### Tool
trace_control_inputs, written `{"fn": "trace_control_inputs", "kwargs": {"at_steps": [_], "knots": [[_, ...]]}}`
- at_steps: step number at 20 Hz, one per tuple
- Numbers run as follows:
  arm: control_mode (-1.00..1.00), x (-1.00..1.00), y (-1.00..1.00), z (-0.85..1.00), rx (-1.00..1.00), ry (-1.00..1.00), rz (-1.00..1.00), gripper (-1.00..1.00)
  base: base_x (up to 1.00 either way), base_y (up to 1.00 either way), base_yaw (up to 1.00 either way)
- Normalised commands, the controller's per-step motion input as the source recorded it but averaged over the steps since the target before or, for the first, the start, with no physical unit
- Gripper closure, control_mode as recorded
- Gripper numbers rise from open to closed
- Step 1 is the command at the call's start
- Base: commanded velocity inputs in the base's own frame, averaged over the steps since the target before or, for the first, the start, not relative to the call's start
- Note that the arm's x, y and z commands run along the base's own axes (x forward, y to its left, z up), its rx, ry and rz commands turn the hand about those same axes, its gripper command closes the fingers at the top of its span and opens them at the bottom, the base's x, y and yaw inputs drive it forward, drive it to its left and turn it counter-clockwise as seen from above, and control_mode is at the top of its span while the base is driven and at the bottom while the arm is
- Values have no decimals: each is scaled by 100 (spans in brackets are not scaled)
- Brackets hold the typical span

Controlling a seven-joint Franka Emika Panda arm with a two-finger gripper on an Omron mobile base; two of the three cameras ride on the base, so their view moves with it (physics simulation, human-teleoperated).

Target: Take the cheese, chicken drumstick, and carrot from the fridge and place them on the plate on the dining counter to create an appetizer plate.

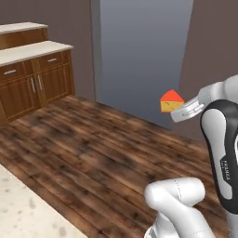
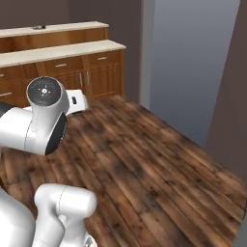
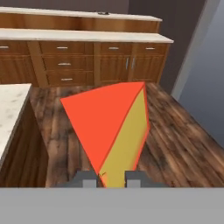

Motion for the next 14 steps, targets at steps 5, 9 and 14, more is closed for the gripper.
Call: {"fn": "trace_control_inputs", "kwargs": {"at_steps": [5,9,14], "knots": [[100,0,0,0,0,0,0,100,95,-2,16],[100,0,0,0,0,0,0,100,97,0,18],[100,0,0,0,0,0,0,100,100,0,22]]}}
